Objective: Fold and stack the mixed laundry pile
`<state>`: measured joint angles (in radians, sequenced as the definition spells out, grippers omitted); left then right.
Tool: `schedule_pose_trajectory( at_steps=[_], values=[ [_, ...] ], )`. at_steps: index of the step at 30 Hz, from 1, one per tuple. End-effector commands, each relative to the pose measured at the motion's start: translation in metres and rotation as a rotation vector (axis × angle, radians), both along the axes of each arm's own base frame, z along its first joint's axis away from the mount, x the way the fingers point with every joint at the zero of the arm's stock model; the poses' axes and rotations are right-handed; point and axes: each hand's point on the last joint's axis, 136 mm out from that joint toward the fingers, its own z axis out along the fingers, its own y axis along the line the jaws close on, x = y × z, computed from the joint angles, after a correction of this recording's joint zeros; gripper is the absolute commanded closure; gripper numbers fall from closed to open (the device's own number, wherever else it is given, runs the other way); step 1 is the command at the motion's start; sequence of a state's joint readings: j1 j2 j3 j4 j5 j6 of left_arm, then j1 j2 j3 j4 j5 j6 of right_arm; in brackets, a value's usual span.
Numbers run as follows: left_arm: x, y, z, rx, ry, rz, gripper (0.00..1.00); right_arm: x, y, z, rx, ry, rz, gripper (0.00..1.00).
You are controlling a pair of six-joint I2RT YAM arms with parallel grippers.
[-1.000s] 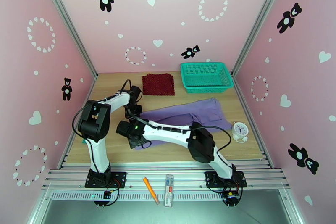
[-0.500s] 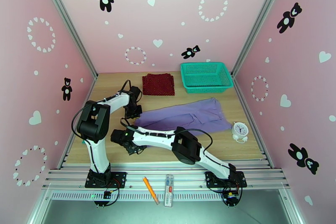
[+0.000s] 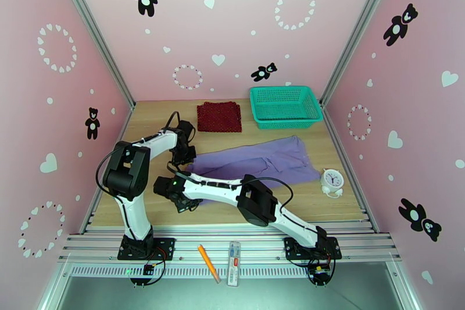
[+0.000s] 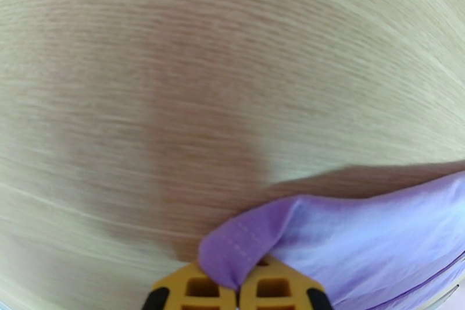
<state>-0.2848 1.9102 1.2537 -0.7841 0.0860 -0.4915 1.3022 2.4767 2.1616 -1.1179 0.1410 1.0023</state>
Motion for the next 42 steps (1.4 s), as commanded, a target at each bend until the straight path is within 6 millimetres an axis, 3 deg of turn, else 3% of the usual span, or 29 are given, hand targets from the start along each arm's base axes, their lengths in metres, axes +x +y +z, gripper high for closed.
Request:
schedule_pose_trajectory(
  at_steps=[1,4,8,13,20,27,32,36,42],
  values=[
    [-0.008,0.007,0.021,0.023,-0.017,0.019,1.00,-0.003,0.021,0.025,0.109,-0.008,0.053,1.00],
    [-0.004,0.005,0.050,0.007,-0.061,0.020,1.00,0.002,0.020,0.056,0.142,-0.058,0.066,1.00],
    [0.002,-0.005,0.083,-0.038,-0.111,0.005,1.00,0.016,-0.003,0.090,0.117,-0.146,0.059,1.00],
    [0.008,-0.038,0.112,-0.121,-0.155,-0.060,1.00,0.030,-0.046,0.115,0.081,-0.222,0.016,1.00],
    [0.024,-0.101,0.136,-0.185,-0.189,-0.152,1.00,0.054,-0.125,0.129,0.007,-0.287,-0.081,1.00],
    [0.044,-0.174,0.139,-0.211,-0.194,-0.251,1.00,0.066,-0.205,0.126,-0.074,-0.311,-0.178,1.00],
    [0.052,-0.222,0.128,-0.207,-0.176,-0.307,1.00,0.070,-0.244,0.120,-0.088,-0.306,-0.233,1.00],
    [0.056,-0.244,0.105,-0.198,-0.137,-0.323,1.00,0.074,-0.267,0.108,-0.100,-0.294,-0.268,1.00],
    [0.058,-0.250,0.071,-0.170,-0.082,-0.319,1.00,0.081,-0.275,0.081,-0.095,-0.261,-0.291,1.00]
  ],
)
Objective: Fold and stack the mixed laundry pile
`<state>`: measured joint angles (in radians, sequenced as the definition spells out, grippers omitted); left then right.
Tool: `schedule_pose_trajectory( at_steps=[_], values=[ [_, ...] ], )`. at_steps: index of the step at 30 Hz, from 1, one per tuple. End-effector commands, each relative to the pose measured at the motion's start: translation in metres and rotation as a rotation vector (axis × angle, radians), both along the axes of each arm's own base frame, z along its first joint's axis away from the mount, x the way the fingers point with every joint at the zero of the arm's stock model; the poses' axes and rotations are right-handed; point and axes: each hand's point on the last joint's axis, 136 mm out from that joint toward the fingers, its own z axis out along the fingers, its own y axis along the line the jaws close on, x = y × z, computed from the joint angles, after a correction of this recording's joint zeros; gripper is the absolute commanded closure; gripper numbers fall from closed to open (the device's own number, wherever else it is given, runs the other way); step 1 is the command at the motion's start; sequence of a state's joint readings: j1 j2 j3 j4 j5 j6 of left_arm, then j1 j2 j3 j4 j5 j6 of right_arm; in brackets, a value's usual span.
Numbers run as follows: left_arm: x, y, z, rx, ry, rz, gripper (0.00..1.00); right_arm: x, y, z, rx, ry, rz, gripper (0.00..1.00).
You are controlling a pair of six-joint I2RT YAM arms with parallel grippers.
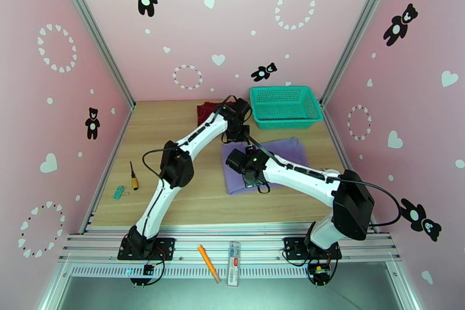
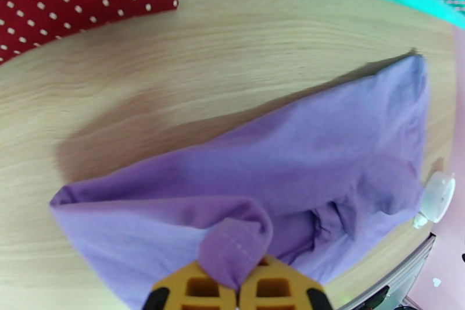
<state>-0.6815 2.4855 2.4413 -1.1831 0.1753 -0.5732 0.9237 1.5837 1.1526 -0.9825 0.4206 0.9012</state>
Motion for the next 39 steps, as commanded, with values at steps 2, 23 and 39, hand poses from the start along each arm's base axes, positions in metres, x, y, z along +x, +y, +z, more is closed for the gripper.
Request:
schedule_pose_trajectory(
  at_steps=[2,23,39],
  values=[
    [-0.004,0.007,-0.015,0.038,0.051,0.016,1.00,0.008,0.007,-0.011,0.029,-0.013,0.008,1.00],
    [0.020,0.004,-0.027,0.058,-0.028,0.046,1.00,0.018,-0.025,-0.063,-0.118,-0.008,-0.112,1.00],
    [0.037,0.002,-0.027,0.031,-0.066,0.050,0.41,0.010,-0.039,-0.064,-0.170,0.013,-0.170,0.72]
  ],
)
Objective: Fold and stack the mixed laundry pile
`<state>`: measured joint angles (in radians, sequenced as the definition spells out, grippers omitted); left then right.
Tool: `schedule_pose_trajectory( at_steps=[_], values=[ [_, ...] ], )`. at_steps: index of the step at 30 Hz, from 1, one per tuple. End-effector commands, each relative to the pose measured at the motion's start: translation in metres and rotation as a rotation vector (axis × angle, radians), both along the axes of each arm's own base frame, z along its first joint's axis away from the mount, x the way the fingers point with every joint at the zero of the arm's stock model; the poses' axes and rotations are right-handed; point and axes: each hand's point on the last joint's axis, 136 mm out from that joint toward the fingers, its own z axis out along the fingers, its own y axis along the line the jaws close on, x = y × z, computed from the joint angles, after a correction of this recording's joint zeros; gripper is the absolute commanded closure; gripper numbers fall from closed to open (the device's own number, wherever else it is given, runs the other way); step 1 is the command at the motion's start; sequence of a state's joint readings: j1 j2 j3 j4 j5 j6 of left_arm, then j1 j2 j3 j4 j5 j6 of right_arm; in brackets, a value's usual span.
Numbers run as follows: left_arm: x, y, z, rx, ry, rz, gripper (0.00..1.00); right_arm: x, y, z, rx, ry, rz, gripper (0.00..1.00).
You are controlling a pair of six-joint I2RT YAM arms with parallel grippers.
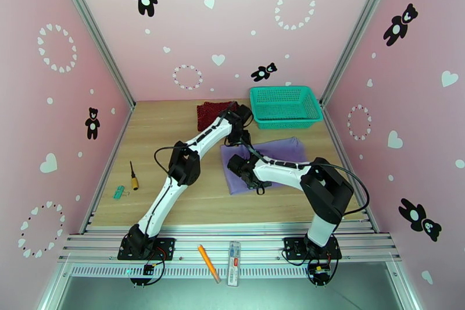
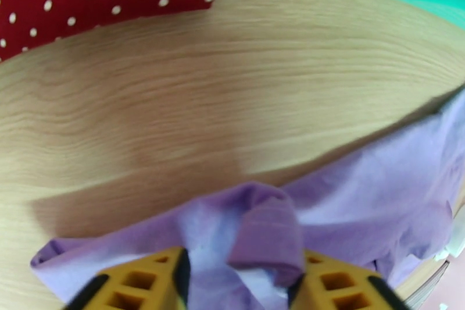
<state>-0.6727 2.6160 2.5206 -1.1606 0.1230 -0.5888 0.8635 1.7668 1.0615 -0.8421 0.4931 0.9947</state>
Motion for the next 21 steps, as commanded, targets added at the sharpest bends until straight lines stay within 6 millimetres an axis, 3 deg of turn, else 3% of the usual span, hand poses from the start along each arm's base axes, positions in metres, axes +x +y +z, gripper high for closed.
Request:
schedule_pose_trajectory(
  at_steps=[1,7,14,18,21],
  values=[
    [0.018,0.002,0.022,-0.023,-0.075,0.008,0.39,-0.007,-0.015,0.003,-0.053,0.010,-0.029,0.68],
    [0.026,0.018,0.059,0.004,-0.162,0.011,0.30,-0.006,-0.025,0.042,-0.056,-0.051,-0.036,0.48],
    [0.020,0.050,0.104,0.063,-0.264,0.016,0.22,-0.001,-0.036,0.092,0.030,-0.112,-0.028,0.39],
    [0.010,0.063,0.133,0.043,-0.340,0.024,0.15,0.009,-0.012,0.103,0.161,-0.099,0.069,0.42],
    [0.003,0.071,0.142,0.037,-0.347,0.018,0.15,0.018,0.016,0.103,0.248,-0.077,0.143,0.53]
  ],
)
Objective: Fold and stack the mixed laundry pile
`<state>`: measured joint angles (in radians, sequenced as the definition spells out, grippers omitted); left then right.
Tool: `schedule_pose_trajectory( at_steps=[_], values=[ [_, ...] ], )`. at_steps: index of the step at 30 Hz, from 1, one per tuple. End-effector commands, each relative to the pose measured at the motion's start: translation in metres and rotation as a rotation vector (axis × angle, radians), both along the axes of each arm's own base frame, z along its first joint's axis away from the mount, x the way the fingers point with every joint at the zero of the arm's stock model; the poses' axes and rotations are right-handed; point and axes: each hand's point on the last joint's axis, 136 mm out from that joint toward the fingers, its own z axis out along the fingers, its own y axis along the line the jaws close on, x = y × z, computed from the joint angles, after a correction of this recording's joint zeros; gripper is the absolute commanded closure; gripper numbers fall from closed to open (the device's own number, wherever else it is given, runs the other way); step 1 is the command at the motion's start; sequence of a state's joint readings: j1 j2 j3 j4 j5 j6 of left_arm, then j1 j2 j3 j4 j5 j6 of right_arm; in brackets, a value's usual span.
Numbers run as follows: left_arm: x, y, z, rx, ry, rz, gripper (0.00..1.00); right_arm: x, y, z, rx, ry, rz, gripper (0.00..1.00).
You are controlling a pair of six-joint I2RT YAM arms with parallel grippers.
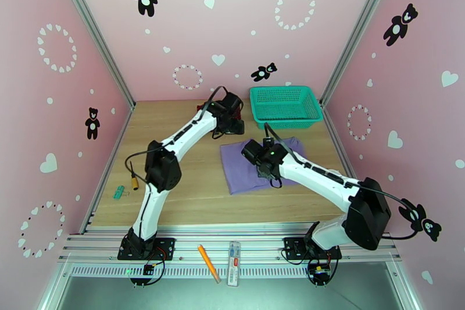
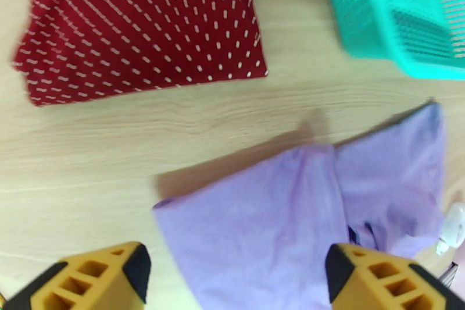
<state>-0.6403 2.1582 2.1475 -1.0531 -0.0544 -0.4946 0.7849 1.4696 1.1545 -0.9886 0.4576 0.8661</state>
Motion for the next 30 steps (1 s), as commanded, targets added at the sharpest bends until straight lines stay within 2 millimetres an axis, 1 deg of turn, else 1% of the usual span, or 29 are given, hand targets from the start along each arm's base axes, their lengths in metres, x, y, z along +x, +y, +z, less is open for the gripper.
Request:
schedule_pose_trajectory(
  at_steps=[1,3,4,5,6,7,8,10,11,12,14,17,20,24,26,30],
  values=[
    [0.003,0.011,0.013,0.008,-0.056,0.002,0.18,0.011,0.040,0.002,0.113,0.034,0.132,0.60],
    [-0.002,0.018,-0.002,0.026,-0.011,0.008,0.31,0.017,0.057,-0.004,0.150,0.061,0.155,0.74],
    [-0.005,0.022,-0.013,0.028,0.016,0.015,0.38,0.018,0.065,-0.008,0.170,0.079,0.159,0.79],
    [-0.006,0.026,-0.028,0.031,0.049,0.026,0.40,0.020,0.073,-0.013,0.197,0.093,0.158,0.81],
    [-0.007,0.030,-0.039,0.031,0.073,0.039,0.40,0.019,0.080,-0.018,0.222,0.109,0.156,0.81],
    [-0.008,0.034,-0.054,0.032,0.108,0.051,0.40,0.018,0.091,-0.024,0.257,0.131,0.162,0.80],
    [-0.008,0.035,-0.066,0.029,0.134,0.059,0.38,0.015,0.103,-0.029,0.287,0.148,0.175,0.75],
    [-0.008,0.040,-0.086,0.044,0.168,0.072,0.30,0.005,0.124,-0.038,0.296,0.179,0.213,0.60],
    [-0.007,0.041,-0.093,0.050,0.180,0.075,0.26,-0.001,0.135,-0.042,0.283,0.191,0.238,0.54],
    [-0.007,0.039,-0.098,0.049,0.191,0.072,0.25,-0.008,0.143,-0.046,0.265,0.207,0.262,0.51],
    [-0.006,0.038,-0.108,0.048,0.211,0.073,0.24,-0.020,0.157,-0.056,0.212,0.235,0.295,0.49],
    [-0.007,0.036,-0.122,0.051,0.237,0.072,0.24,-0.031,0.166,-0.074,0.142,0.268,0.306,0.50],
    [-0.010,0.034,-0.141,0.055,0.271,0.067,0.26,-0.034,0.169,-0.088,0.107,0.292,0.292,0.51],
    [-0.015,0.033,-0.162,0.050,0.308,0.065,0.33,-0.036,0.167,-0.095,0.049,0.297,0.285,0.52],
    [-0.017,0.030,-0.168,0.043,0.318,0.062,0.35,-0.036,0.165,-0.095,0.020,0.293,0.284,0.52],
    [-0.018,0.029,-0.179,0.040,0.333,0.062,0.45,-0.037,0.163,-0.097,-0.008,0.292,0.284,0.52]
  ],
)
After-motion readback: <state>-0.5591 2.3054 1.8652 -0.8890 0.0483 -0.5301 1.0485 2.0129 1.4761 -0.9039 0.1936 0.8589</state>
